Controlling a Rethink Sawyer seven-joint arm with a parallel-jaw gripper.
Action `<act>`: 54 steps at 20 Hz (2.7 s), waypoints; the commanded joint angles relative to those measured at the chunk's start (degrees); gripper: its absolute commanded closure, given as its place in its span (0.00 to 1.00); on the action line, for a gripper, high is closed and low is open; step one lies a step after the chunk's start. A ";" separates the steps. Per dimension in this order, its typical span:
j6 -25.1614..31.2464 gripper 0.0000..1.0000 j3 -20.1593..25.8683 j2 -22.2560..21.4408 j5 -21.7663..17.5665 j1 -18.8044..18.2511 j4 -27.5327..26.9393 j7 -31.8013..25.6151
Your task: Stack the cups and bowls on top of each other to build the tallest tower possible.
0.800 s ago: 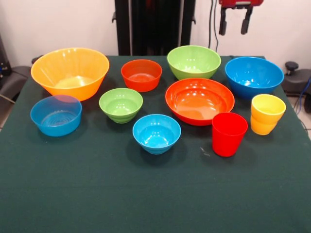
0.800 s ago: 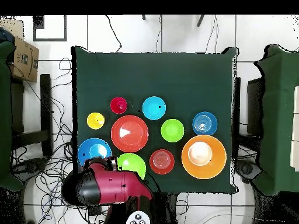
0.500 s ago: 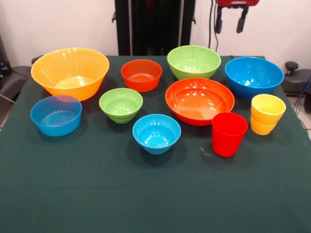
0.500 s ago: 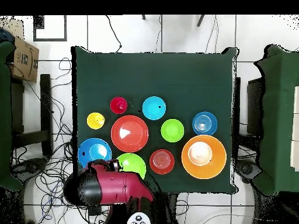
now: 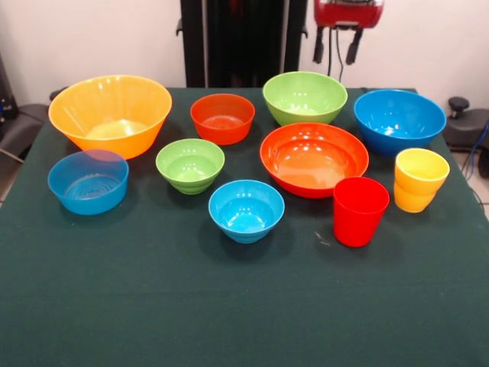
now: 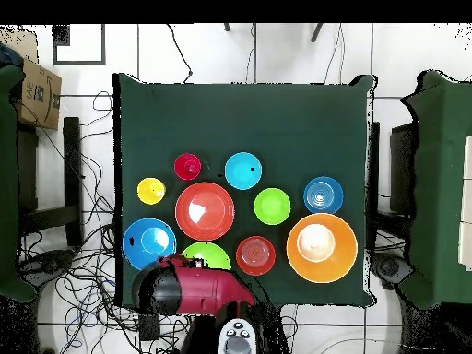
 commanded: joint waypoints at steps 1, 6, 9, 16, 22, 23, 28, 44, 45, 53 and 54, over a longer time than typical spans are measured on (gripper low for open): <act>-7.19 0.00 1.95 8.71 -2.06 -2.27 0.06 8.52; -11.10 0.00 2.89 12.31 -3.68 -5.62 -0.11 7.19; -11.27 0.00 2.59 12.94 -4.82 -7.36 -0.92 6.03; -7.70 0.00 2.93 11.52 -6.80 -10.68 -3.11 3.78; -8.38 0.00 2.92 12.97 -8.42 -11.71 -4.75 3.69; -8.17 0.00 2.71 13.18 -8.50 -11.57 -5.26 3.68; -10.22 0.00 3.06 16.34 -9.93 -12.62 -7.32 3.69; -17.58 0.00 2.90 26.65 -14.94 -14.60 -14.74 4.68; -17.85 0.00 2.90 26.97 -15.11 -14.66 -15.00 4.83; -18.38 0.00 3.03 28.26 -16.14 -15.11 -16.32 5.31; -18.26 0.00 3.00 28.12 -16.11 -15.04 -16.22 5.46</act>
